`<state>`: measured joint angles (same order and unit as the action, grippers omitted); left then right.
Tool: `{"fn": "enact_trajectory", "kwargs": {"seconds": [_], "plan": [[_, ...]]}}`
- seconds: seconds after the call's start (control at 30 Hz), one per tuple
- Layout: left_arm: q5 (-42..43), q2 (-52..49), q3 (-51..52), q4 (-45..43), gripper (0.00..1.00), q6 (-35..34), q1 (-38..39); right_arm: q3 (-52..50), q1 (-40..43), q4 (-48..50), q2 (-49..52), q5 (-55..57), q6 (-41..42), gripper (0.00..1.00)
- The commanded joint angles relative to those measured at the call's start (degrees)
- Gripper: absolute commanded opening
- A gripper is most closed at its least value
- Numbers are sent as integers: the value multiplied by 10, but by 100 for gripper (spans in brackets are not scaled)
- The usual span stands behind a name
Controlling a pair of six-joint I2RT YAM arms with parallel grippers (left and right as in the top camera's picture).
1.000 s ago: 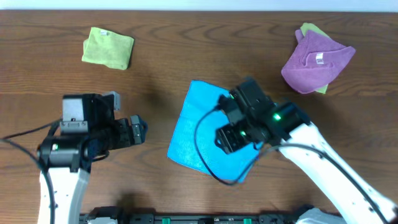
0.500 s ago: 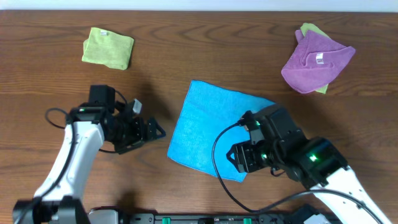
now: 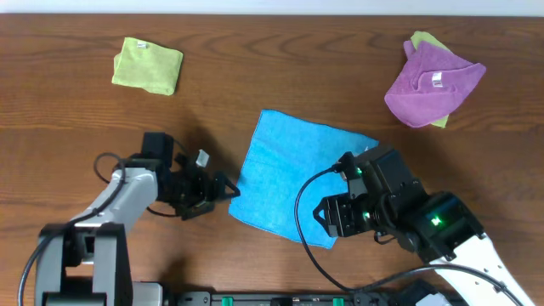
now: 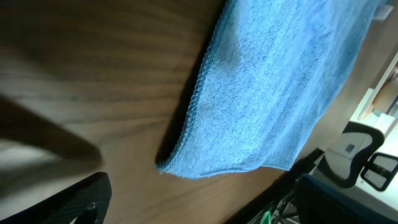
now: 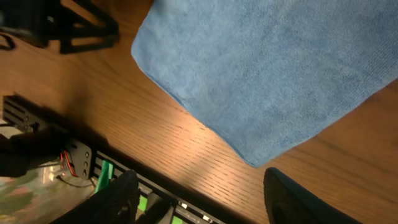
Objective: Fold the cloth
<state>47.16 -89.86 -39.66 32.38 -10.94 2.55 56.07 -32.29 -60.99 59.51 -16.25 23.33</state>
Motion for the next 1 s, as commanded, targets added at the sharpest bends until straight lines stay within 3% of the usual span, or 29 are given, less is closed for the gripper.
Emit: {"fn": "enact_trajectory", "kwargs": {"seconds": [0.0, 0.33, 0.47, 0.6, 0.63, 0.73, 0.77, 0.97], "plan": [[10, -20, 9, -21, 95, -31, 24, -1, 5, 2, -5, -3, 11, 65], [9, -75, 9, -122, 95, -100, 97, -1, 5, 3, -5, -7, 15, 66], [10, -96, 9, -146, 100, -110, 116, -1, 5, 3, -5, -11, 15, 67], [9, -106, 9, -151, 74, -110, 132, -1, 5, 2, -5, -11, 15, 68], [9, -106, 9, -152, 62, -109, 134, -1, 5, 2, -5, -11, 15, 68], [17, -106, 9, -160, 10, -110, 136, -1, 5, -2, -5, -11, 15, 66], [31, -106, 9, -168, 6, -110, 134, -1, 5, -2, -5, -11, 15, 66], [104, -104, -39, -192, 6, -136, 107, -29, 5, 8, -11, 15, 73, 66]]}}
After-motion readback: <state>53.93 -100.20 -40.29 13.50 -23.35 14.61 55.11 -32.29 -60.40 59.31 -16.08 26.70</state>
